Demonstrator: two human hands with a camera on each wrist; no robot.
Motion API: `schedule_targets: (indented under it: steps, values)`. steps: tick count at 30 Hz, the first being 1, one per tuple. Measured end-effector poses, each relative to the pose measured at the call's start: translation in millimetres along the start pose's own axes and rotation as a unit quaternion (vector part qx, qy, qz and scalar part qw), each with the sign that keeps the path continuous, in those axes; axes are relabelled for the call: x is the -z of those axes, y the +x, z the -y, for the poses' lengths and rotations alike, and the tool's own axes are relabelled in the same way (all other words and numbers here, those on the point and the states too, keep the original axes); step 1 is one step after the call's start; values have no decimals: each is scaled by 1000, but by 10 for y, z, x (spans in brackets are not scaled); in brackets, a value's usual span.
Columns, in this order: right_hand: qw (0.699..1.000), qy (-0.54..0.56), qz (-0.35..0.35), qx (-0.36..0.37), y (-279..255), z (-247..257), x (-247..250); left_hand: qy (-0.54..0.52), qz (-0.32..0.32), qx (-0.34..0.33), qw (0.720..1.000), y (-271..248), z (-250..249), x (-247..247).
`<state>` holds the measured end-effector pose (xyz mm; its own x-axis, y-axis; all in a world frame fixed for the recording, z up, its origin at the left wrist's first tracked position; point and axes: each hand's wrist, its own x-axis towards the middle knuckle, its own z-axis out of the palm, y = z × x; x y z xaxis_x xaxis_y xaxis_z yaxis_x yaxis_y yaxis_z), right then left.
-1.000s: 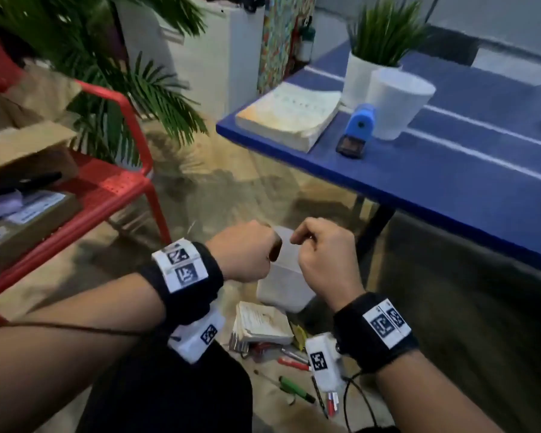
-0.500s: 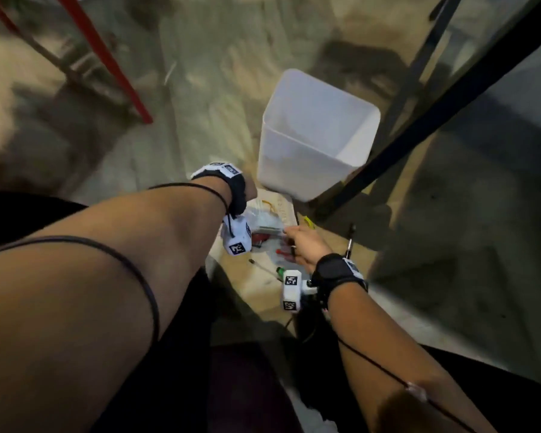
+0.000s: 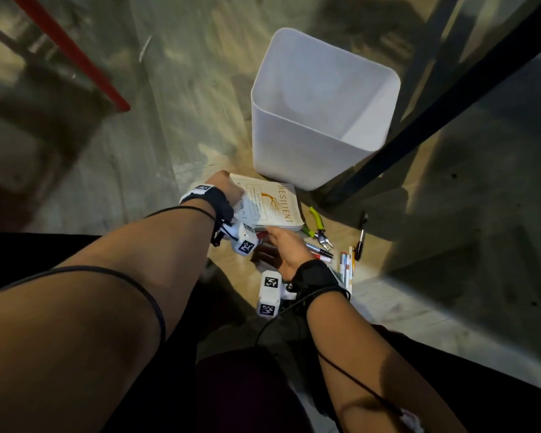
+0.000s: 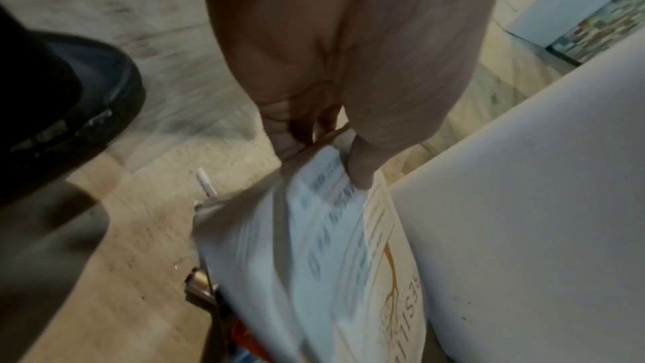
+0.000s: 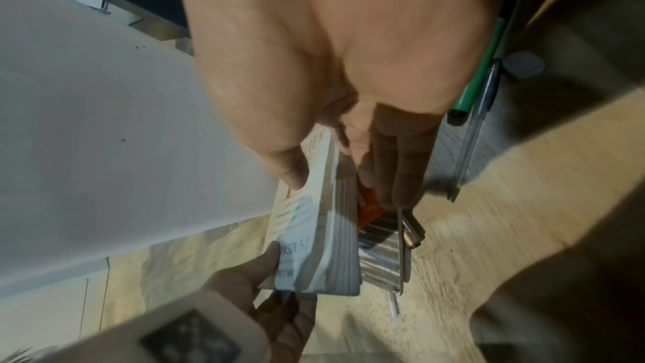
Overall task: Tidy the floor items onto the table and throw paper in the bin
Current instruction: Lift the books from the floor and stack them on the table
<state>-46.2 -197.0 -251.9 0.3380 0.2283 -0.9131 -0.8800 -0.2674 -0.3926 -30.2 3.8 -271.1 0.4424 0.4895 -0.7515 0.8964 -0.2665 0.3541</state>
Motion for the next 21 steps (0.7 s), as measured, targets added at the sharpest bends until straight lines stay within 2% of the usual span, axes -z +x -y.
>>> schedule_targets:
  steps: [3, 6, 8, 11, 13, 15, 21]
  values:
    - [999, 27, -20, -21, -8, 8, -19, -36, 54, 16, 998, -34, -31, 61]
    - [998, 56, -21, -31, -67, 30, 19, -17, 103, 4, 994, -243, -133, 143]
    - [997, 68, -17, -29, -191, 53, 78, 37, 167, 6, 985, -448, -244, 218]
    - [994, 107, 34, -18, -484, 84, 181, 63, 286, 32, 956, -839, -416, 378]
    - [991, 112, 75, -3, -734, 115, 258, 94, 296, 22, 950, -1160, -537, 498]
    - [985, 115, 127, 1, -1052, 186, 292, 153, 284, -19, 946, -1490, -665, 660]
    - [964, 77, 242, 72, -2138, 647, 316, 117, 312, -39, 942, -2458, -886, 1463]
